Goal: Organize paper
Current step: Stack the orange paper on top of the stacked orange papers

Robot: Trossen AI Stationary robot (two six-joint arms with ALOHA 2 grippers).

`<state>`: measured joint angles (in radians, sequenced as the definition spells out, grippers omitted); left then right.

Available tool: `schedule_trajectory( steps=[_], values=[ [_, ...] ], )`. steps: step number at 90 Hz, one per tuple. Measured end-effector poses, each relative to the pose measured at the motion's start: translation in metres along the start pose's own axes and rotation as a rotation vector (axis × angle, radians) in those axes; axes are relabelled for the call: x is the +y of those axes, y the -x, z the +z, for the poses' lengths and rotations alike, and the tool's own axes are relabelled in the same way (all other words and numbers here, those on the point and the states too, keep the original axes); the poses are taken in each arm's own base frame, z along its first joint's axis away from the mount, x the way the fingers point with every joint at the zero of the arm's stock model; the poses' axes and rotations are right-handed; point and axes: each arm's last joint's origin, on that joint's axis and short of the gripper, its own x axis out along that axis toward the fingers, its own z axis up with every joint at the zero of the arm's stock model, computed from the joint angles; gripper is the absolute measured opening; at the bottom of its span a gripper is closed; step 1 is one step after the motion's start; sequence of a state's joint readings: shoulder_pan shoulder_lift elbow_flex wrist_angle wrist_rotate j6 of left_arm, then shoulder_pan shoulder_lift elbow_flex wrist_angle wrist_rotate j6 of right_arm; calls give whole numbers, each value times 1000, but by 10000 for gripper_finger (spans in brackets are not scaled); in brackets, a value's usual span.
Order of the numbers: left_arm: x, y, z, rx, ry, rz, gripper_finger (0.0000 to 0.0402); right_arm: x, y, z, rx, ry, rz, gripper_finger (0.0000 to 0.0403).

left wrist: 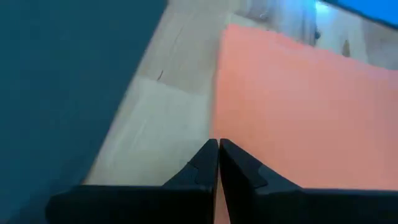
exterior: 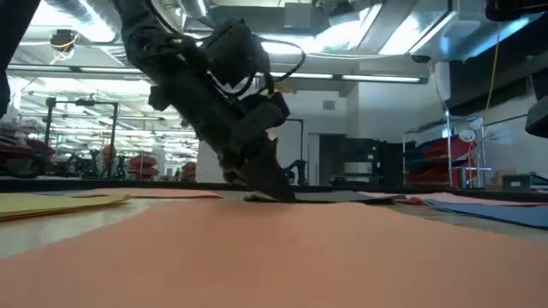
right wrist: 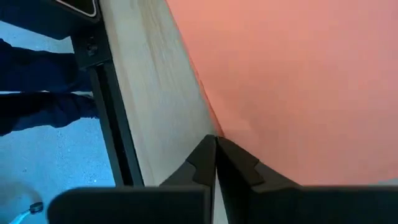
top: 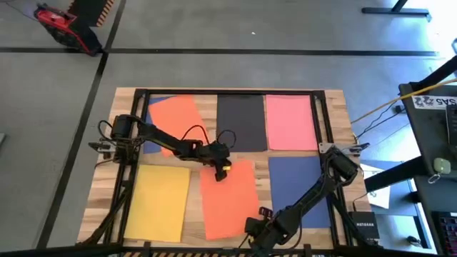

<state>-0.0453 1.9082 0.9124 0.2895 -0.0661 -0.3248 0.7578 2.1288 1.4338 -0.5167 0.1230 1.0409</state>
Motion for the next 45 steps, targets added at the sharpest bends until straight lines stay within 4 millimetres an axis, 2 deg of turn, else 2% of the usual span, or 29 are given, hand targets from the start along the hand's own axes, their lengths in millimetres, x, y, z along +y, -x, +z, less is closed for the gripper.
schedule_trajectory(
  steps=[16,29,36,45],
  values=[
    [-3,0,21,-50,4,-7,0,0,0,0,-9,1,-5,0],
    [-9,13,39,27,-78,21,0,0,0,-1,-11,3,-6,0],
    [-8,25,41,130,-135,109,0,3,1,-4,-19,13,-9,0],
    [-2,45,36,281,-204,313,0,3,2,-4,-30,16,-18,0]
  ],
)
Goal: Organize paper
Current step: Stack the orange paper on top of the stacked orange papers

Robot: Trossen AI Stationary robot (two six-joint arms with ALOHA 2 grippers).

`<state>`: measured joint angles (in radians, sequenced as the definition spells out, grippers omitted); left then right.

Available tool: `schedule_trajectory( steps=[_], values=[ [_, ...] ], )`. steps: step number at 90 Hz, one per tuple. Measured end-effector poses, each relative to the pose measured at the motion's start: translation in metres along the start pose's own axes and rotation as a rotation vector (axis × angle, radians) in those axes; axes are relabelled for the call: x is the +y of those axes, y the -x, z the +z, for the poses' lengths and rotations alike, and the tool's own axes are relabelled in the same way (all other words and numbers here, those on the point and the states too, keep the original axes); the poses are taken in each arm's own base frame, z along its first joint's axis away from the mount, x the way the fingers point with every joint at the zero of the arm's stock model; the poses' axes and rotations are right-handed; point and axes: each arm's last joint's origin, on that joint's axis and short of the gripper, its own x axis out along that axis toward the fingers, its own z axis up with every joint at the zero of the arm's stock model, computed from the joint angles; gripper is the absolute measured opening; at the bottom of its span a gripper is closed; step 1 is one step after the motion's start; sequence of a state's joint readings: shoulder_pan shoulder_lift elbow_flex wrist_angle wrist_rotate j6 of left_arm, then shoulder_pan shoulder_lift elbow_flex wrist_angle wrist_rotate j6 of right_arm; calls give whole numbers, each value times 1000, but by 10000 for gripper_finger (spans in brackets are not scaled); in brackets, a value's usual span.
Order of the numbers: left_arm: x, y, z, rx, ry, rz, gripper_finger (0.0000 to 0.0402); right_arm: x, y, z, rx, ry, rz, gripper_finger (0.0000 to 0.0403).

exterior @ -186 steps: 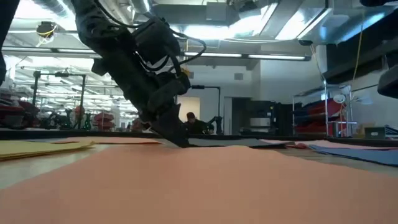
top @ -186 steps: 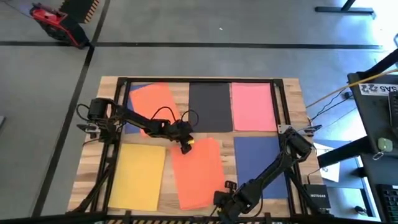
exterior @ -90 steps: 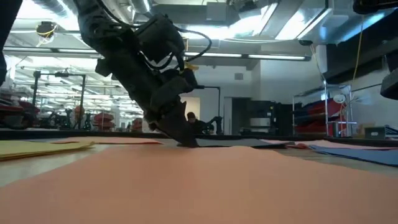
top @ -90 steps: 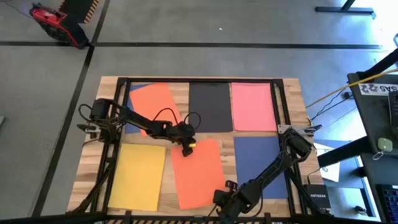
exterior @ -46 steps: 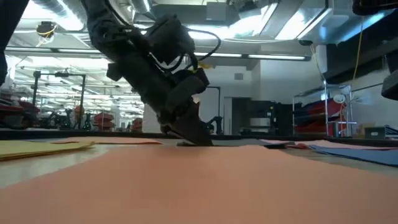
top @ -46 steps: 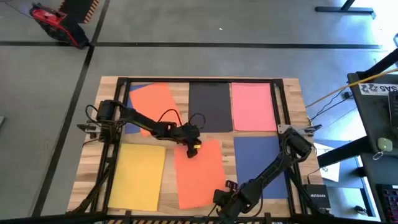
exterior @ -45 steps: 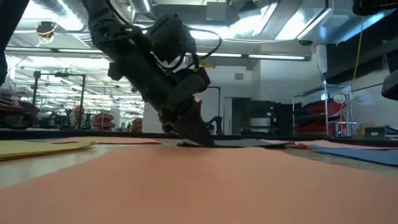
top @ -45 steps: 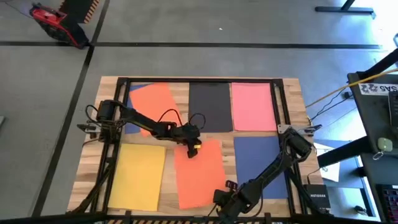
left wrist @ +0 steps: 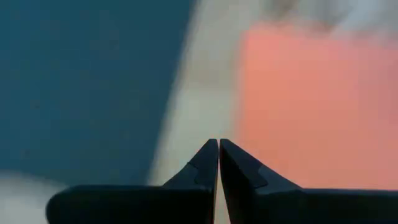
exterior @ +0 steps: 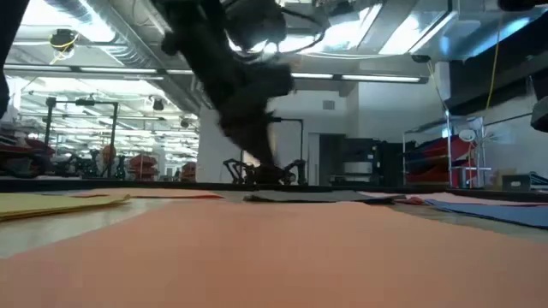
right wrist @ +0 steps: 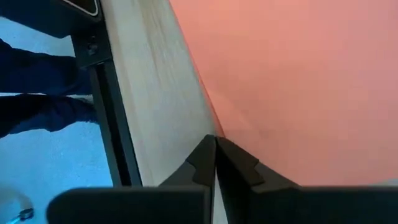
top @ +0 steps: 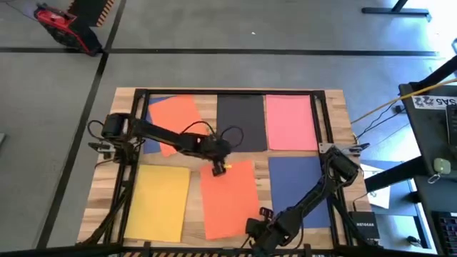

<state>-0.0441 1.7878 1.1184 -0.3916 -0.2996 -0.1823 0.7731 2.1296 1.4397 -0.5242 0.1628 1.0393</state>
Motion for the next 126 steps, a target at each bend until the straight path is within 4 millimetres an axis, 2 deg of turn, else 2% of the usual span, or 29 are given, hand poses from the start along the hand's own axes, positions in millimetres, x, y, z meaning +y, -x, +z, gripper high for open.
schedule_trajectory(
  steps=[11,21,31,54,76,92,114,126],
  values=[
    [14,9,-18,156,5,185,0,0,0,0,-4,-4,-3,0],
    [21,4,-37,258,-11,282,3,-1,0,1,-23,-4,-15,0],
    [23,-5,-47,250,28,292,23,-1,-1,1,-41,-3,-27,0],
    [31,-22,-54,169,137,296,91,-1,-1,1,-52,0,-36,0],
    [39,-38,-59,218,70,327,120,-2,-1,2,-53,-1,-37,0],
    [46,-44,-59,236,42,330,99,-2,-1,2,-52,-5,-36,0],
    [55,-53,-58,237,25,288,12,-2,-1,2,-52,-10,-36,0],
    [56,-47,-56,236,16,266,1,-2,-1,2,-51,-11,-34,0]
  ],
)
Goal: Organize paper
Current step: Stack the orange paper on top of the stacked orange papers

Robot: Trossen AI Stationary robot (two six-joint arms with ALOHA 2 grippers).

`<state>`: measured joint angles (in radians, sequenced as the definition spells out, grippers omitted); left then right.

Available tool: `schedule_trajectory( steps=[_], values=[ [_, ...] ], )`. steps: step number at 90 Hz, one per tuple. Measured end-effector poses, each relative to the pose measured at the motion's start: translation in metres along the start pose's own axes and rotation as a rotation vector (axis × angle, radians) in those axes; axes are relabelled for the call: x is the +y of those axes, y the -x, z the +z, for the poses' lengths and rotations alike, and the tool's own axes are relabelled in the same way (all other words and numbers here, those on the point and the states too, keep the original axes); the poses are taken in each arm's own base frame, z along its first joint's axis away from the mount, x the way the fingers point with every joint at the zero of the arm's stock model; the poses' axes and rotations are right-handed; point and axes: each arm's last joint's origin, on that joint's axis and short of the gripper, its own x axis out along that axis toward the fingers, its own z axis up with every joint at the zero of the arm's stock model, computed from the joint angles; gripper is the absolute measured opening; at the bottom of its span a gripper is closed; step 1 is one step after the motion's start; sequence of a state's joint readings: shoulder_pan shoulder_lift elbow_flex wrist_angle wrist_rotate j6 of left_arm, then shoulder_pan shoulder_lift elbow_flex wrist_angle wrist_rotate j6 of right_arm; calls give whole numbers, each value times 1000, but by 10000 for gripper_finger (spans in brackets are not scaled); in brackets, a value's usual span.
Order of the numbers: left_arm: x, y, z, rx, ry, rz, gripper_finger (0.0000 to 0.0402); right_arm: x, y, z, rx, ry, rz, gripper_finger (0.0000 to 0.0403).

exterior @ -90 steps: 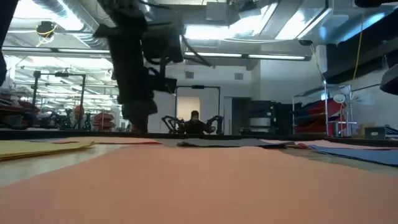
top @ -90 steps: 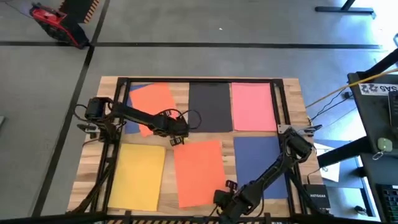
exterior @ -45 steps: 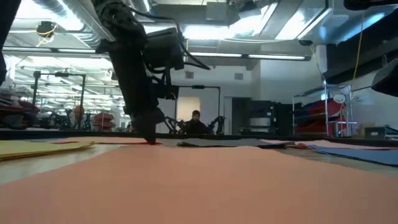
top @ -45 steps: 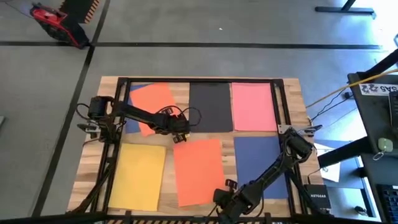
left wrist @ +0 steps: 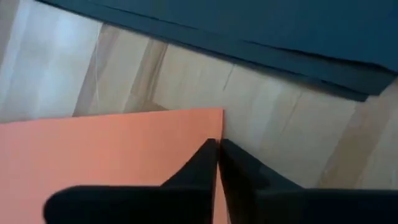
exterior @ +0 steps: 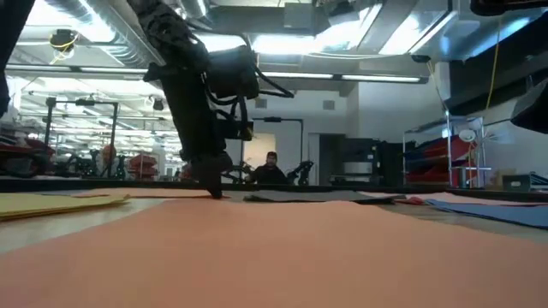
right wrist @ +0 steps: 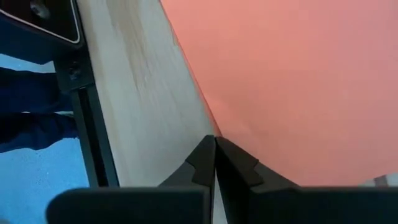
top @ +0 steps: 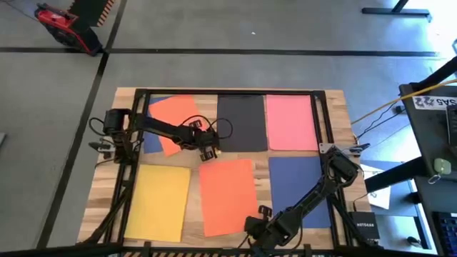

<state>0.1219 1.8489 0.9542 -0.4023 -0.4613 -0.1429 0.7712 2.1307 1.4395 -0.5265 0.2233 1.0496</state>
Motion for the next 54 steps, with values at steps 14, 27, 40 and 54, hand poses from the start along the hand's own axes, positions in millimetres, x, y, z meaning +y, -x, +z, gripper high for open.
schedule_trajectory(
  steps=[14,27,40,54],
  values=[
    [4,20,0,-3,-6,-17,0,0,0,0,2,0,2,0],
    [9,38,-2,8,5,-10,0,0,0,0,3,-1,2,0],
    [10,42,-10,69,-19,16,0,0,0,0,2,0,3,0],
    [-4,62,-15,37,-17,-2,0,0,0,0,0,0,1,0]
  ],
)
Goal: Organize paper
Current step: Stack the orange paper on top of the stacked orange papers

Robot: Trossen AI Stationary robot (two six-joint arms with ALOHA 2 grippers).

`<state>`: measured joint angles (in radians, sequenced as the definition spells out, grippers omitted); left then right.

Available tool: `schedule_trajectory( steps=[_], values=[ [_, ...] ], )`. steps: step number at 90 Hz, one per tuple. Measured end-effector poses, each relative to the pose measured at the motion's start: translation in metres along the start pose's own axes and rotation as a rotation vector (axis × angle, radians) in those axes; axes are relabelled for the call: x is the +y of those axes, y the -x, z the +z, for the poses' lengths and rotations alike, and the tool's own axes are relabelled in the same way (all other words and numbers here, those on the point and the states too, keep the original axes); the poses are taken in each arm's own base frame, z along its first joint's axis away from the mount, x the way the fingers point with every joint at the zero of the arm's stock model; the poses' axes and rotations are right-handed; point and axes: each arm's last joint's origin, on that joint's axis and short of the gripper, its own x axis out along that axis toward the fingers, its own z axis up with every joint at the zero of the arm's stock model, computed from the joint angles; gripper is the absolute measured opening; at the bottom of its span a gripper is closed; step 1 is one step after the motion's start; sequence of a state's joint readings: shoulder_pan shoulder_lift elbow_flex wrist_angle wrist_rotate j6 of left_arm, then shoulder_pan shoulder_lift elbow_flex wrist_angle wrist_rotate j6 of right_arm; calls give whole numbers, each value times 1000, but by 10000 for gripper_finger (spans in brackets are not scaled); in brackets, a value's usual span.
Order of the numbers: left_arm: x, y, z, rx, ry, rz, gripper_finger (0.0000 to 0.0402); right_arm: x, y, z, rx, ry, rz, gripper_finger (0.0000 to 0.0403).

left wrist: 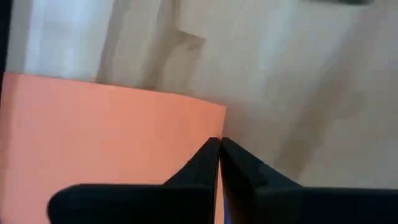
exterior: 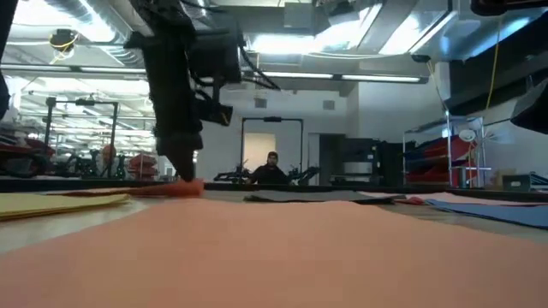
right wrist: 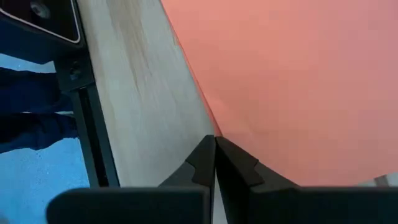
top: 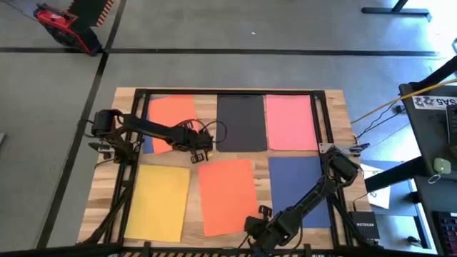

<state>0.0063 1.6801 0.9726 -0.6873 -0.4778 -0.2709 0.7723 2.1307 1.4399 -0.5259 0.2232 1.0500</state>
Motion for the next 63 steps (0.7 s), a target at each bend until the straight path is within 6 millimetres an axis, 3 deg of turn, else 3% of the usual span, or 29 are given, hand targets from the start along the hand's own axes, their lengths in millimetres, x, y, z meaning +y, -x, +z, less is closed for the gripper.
schedule_trajectory(
  steps=[24,42,63],
  values=[
    [-28,51,-6,-78,99,-105,0,9,12,-4,-8,33,-5,0],
    [-43,79,-4,-136,158,-192,0,23,33,-9,27,70,-26,0],
    [-61,105,-3,-188,226,-295,0,45,73,-11,23,94,-57,0]
  ],
)
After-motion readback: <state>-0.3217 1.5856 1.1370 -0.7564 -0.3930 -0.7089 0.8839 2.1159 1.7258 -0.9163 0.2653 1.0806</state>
